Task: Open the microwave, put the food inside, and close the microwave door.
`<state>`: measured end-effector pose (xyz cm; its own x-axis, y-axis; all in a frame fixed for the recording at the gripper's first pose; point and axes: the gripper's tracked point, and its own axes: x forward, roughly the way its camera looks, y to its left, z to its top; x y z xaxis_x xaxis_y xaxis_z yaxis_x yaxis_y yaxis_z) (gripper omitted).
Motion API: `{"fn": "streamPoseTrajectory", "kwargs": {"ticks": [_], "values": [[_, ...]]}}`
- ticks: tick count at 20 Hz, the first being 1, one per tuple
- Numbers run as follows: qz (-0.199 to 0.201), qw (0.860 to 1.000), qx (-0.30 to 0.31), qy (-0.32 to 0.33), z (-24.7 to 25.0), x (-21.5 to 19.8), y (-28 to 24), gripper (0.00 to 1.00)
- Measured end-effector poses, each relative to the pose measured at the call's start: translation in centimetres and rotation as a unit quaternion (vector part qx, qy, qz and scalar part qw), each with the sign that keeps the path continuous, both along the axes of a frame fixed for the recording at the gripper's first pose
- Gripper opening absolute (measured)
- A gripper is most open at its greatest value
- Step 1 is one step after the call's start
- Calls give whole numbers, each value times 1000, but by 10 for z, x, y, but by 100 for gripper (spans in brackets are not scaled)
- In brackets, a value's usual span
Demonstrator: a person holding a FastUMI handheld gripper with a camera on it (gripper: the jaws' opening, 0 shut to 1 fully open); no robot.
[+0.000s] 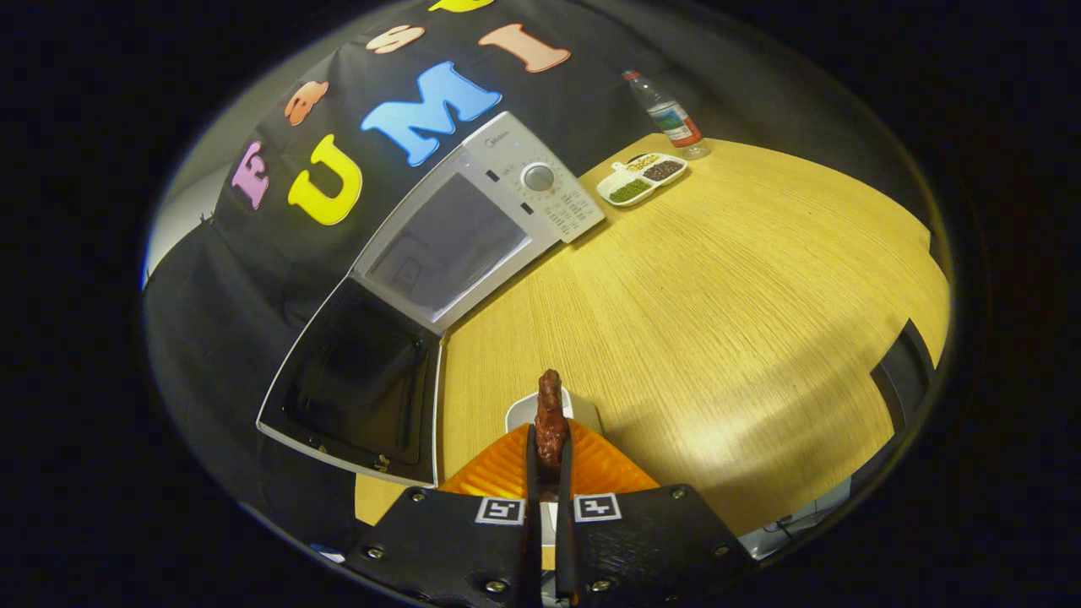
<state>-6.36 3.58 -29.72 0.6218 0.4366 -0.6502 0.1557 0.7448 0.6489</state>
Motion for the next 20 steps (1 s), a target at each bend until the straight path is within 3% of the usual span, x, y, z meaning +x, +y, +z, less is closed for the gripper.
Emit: {"fn": "streamPoseTrajectory", "kwargs": {"ticks": [8, 20], "values": [[0, 999, 9, -40, 50, 42, 8, 7], [25, 992, 13, -120, 86, 157, 72, 7]]}}
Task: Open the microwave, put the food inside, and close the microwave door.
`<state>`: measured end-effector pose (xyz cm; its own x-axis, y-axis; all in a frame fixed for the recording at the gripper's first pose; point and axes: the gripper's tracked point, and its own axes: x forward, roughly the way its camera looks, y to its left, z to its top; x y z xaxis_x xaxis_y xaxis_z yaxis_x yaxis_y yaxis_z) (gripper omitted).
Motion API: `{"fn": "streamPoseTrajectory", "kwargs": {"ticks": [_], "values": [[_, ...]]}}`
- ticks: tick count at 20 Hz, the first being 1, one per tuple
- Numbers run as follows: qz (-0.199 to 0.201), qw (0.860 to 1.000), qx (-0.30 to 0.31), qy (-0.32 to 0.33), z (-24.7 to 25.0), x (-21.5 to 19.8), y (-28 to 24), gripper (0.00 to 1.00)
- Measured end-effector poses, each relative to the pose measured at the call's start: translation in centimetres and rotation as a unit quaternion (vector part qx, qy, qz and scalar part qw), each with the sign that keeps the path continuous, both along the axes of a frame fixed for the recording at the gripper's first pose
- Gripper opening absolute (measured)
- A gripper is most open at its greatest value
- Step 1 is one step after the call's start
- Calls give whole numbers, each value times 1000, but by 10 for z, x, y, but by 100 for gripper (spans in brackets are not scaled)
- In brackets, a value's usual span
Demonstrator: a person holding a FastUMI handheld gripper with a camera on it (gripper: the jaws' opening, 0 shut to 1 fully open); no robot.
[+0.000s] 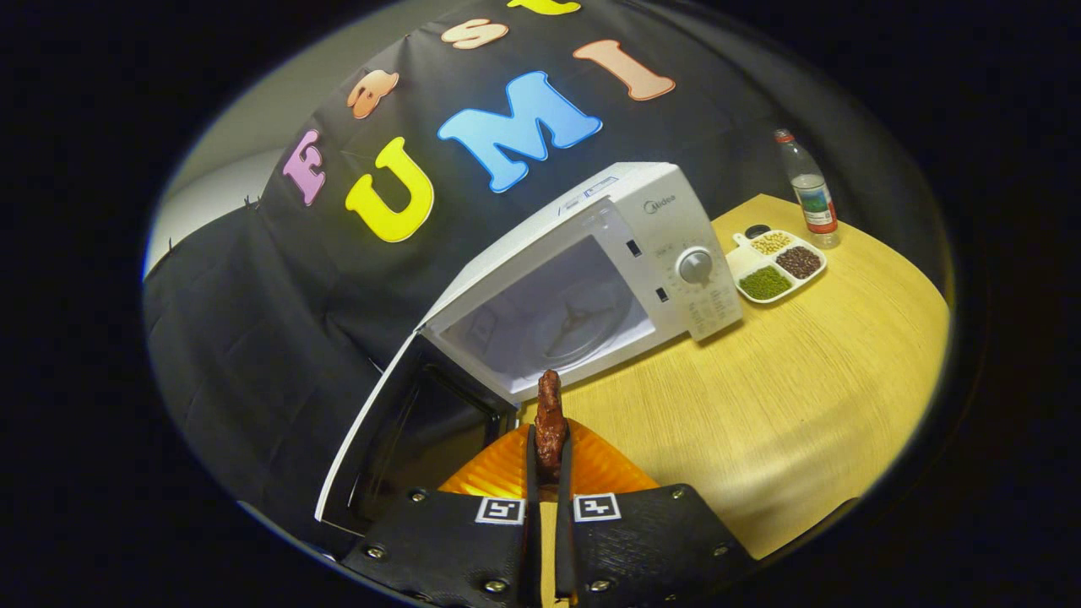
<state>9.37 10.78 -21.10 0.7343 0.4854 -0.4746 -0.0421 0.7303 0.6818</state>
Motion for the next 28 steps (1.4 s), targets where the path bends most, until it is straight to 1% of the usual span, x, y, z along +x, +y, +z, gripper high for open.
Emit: {"fn": "streamPoseTrajectory", "kwargs": {"ticks": [3, 6, 8, 10, 17, 22, 25, 28], "values": [[-7, 999, 32, -6, -2, 29, 18, 7], [-25, 998, 45, -30, -5, 57, 28, 7], [-36, 997, 56, -35, -13, 75, 34, 7], [-48, 996, 64, -31, -25, 91, 38, 7], [-105, 991, 70, -54, -60, 153, 37, 6], [-117, 989, 81, -46, -83, 189, 51, 7], [-111, 991, 68, -43, -96, 208, 61, 7], [-104, 991, 60, -53, -103, 219, 66, 6]]}}
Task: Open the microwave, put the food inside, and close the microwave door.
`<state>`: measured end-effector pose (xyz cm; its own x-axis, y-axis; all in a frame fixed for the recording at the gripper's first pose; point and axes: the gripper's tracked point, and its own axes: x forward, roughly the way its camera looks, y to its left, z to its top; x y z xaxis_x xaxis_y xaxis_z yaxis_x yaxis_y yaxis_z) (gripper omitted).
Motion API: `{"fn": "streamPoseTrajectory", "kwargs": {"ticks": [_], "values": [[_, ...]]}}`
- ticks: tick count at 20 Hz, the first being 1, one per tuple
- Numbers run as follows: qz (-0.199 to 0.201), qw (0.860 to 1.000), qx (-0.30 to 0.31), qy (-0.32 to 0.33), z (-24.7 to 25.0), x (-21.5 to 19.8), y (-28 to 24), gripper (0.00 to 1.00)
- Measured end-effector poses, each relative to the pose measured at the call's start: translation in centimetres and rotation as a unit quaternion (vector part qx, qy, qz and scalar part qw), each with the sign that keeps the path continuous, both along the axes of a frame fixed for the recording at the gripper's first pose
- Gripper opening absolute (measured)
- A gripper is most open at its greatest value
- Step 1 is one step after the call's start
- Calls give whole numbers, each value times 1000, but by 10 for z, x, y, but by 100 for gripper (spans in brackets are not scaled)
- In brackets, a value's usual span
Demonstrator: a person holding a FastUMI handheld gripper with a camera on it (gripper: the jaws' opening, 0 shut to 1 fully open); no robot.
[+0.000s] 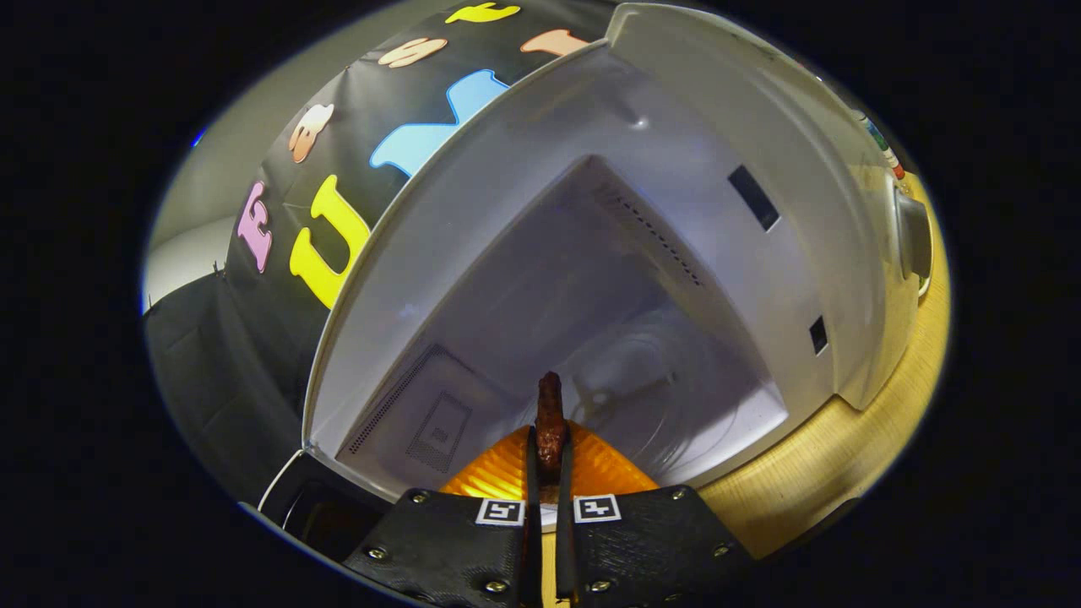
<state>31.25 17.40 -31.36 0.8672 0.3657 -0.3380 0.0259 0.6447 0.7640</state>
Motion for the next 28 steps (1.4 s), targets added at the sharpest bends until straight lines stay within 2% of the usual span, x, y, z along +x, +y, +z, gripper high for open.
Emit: {"fn": "streamPoseTrajectory", "kwargs": {"ticks": [4, 9, 10, 12, 13, 20, 24, 28], "values": [[-10, 999, -42, 10, -14, 12, 0, 16], [1, 990, -142, 27, -33, 6, -11, 38], [12, 984, -175, 30, -37, 3, -13, 50], [28, 970, -242, 20, -42, 0, -23, 89], [29, 961, -273, 11, -43, -3, -28, 95], [20, 918, -393, -43, -13, -6, -56, 98], [38, 916, -397, -52, 1, -21, -56, 98], [40, 920, -384, -71, 33, -52, -55, 98]]}}
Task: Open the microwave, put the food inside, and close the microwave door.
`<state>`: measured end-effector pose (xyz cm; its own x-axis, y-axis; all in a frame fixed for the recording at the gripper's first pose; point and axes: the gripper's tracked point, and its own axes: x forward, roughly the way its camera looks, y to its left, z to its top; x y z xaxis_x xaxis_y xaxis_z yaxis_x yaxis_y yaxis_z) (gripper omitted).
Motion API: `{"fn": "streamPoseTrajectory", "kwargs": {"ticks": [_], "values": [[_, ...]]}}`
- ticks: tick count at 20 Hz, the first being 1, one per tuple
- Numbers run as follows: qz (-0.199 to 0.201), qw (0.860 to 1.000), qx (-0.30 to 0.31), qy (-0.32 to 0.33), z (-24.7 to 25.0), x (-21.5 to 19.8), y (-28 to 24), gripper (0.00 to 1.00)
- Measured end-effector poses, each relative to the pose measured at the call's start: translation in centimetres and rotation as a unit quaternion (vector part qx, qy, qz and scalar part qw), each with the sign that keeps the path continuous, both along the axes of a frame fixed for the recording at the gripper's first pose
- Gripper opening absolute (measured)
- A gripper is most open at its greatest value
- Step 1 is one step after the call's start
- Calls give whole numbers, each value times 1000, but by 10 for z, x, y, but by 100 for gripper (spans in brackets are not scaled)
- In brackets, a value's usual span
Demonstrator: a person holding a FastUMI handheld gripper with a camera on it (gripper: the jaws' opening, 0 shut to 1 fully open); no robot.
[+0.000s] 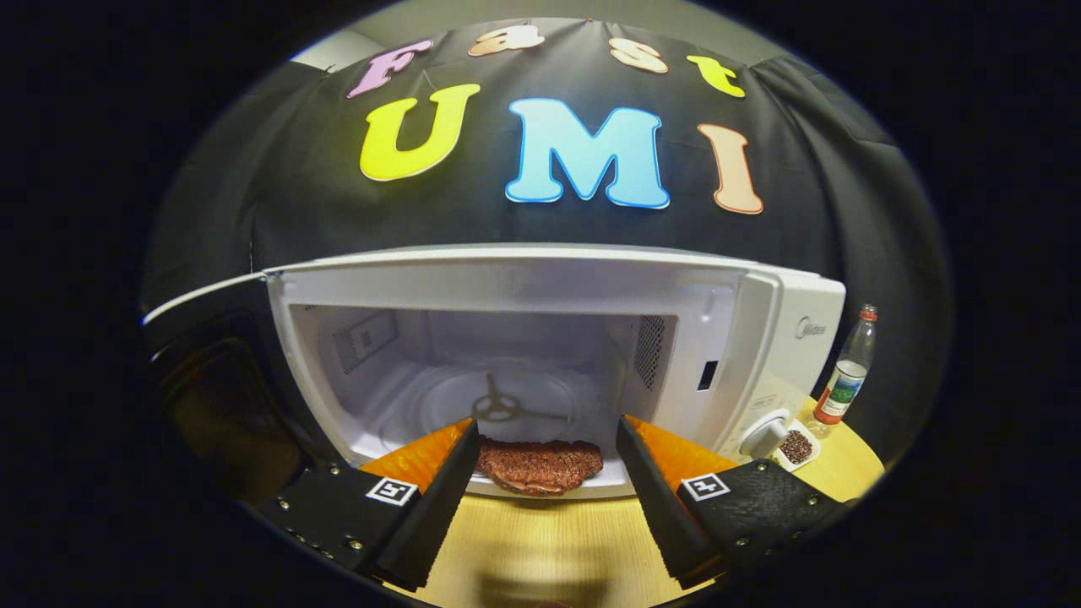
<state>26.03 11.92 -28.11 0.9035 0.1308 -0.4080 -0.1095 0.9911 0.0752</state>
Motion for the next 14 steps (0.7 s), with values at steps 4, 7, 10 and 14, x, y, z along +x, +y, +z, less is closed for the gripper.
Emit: {"fn": "streamPoseTrajectory", "kwargs": {"ticks": [4, 7, 10, 14], "values": [[7, 1000, 17, -18, 45, -42, -1, 98], [11, 999, 32, -35, 79, -76, 0, 98], [18, 997, 47, -51, 108, -116, 5, 98], [37, 995, 70, -62, 138, -159, 23, 98]]}}
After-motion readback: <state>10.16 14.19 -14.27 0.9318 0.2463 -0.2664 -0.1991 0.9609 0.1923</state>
